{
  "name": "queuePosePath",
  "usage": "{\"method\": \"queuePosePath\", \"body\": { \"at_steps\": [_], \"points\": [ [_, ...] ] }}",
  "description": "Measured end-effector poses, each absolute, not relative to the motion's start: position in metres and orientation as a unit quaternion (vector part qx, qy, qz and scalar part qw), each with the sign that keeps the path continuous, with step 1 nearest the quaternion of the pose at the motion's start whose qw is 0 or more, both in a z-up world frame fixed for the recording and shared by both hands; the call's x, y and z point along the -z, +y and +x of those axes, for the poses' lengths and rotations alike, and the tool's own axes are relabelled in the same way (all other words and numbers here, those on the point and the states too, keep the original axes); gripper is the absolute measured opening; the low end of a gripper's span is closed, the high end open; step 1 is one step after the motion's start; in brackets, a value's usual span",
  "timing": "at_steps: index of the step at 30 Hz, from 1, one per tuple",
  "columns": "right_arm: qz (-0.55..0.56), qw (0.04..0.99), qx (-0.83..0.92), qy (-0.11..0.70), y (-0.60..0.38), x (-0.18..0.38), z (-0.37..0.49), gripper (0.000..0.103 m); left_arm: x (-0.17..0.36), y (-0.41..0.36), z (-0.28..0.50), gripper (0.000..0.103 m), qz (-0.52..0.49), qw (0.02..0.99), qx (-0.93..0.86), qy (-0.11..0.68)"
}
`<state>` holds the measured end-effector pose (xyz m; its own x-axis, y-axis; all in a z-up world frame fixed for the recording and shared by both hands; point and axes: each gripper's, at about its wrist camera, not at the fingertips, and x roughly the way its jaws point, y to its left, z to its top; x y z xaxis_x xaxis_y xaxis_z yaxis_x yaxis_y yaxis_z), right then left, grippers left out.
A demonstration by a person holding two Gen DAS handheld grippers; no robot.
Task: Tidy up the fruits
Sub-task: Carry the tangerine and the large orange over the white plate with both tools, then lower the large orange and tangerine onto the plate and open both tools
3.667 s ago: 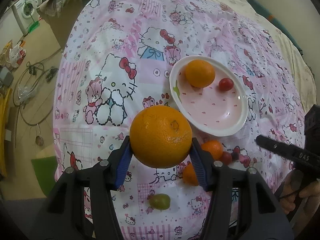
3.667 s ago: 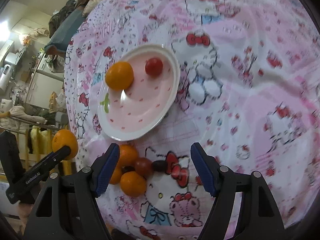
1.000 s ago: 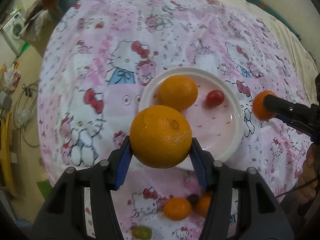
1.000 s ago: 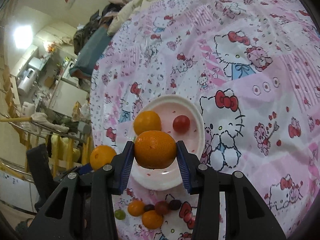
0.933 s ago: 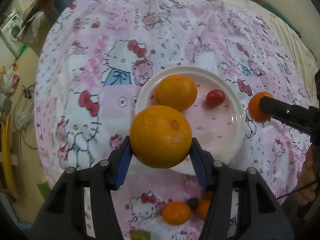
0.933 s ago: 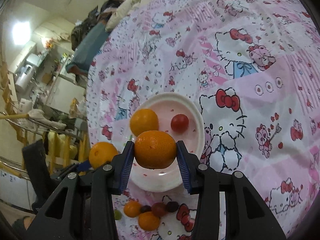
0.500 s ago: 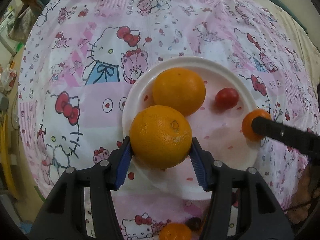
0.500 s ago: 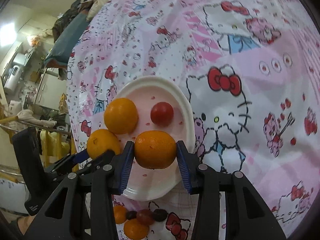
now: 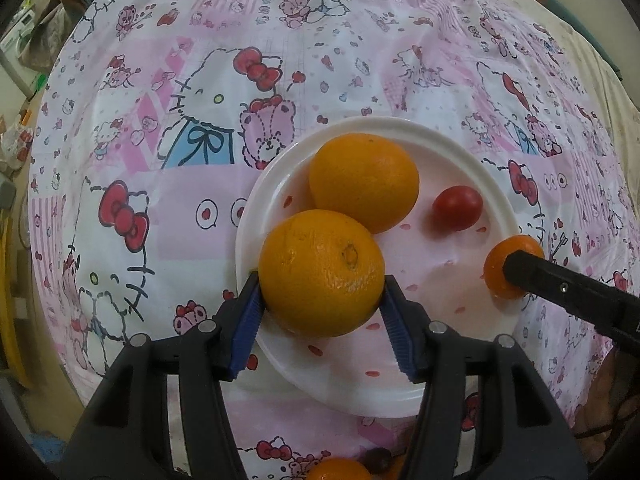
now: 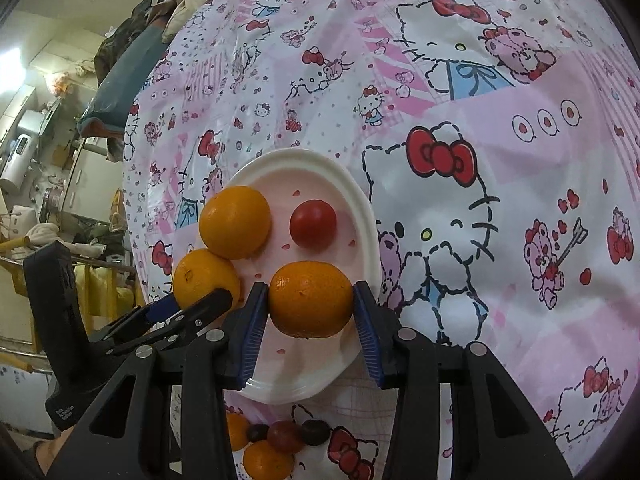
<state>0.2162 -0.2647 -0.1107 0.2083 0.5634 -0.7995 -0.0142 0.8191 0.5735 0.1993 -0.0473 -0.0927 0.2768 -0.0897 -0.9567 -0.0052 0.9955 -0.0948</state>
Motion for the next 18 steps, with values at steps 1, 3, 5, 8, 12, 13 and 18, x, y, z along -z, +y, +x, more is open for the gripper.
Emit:
{"method": "queuePosePath", "body": {
  "at_steps": [1, 3, 5, 8, 12, 13, 18],
  "points": [
    [0.23, 0.743, -0.194, 0.598, -0.2648, 0.1107, 0.2161, 0.046, 0.0927, -0.0467, 0.1992, 0.054, -0.04, 0.798, 0.027, 0.601],
    [0.229, 0.743, -0.194, 0.599, -0.2647, 0.1103, 0.2161, 0.046, 0.0926, -0.0463, 0.1984, 0.054, -0.039, 0.798, 0.028, 0.601],
    [0.228, 0.743, -0.194, 0.599, -0.2647, 0.1105, 0.2162, 0.046, 0.0926, -0.0464, 0.1983, 0.055, -0.036, 0.798, 0.03, 0.601],
    [0.229, 0.743, -0.194, 0.599, -0.2643, 0.1107, 0.2163, 0.047, 0.093, -0.0458, 0.1982, 0.055, -0.037, 0.797, 0.032, 0.603],
    [0.228, 0.743, -0.194, 0.598, -0.2638, 0.1104, 0.2163, 0.047, 0.0934, -0.0478, 0.196, 0.056, -0.029, 0.795, 0.035, 0.605],
    [0.228, 0.743, -0.194, 0.598, -0.2638, 0.1103, 0.2163, 0.047, 0.0935, -0.0489, 0.1958, 0.057, -0.027, 0.794, 0.036, 0.606],
    [0.229, 0.743, -0.193, 0.599, -0.2642, 0.1106, 0.2164, 0.047, 0.0887, -0.0535, 0.1938, 0.074, -0.013, 0.804, 0.037, 0.594]
  ]
}}
